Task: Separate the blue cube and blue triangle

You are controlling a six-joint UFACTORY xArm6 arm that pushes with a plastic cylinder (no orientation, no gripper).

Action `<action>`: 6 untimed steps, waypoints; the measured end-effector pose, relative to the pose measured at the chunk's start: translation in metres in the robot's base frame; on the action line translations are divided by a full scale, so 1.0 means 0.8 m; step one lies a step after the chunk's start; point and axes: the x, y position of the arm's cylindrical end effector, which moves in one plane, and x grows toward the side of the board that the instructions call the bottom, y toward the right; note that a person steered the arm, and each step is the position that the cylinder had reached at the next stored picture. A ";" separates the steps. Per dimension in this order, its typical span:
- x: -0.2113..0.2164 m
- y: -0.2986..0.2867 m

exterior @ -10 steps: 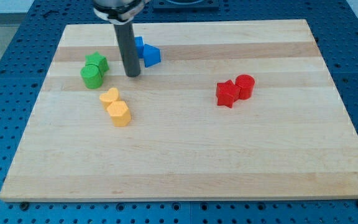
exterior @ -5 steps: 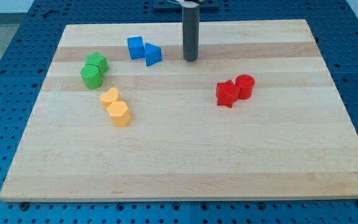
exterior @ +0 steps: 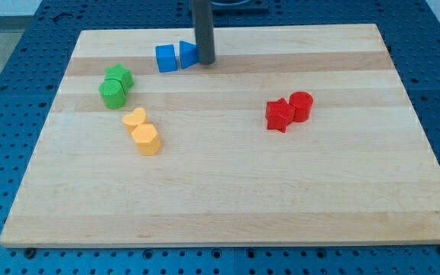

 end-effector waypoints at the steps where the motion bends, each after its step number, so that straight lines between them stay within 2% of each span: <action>1: -0.001 0.021; 2: 0.023 0.007; 3: 0.038 -0.041; 4: 0.039 -0.092; 6: 0.015 -0.100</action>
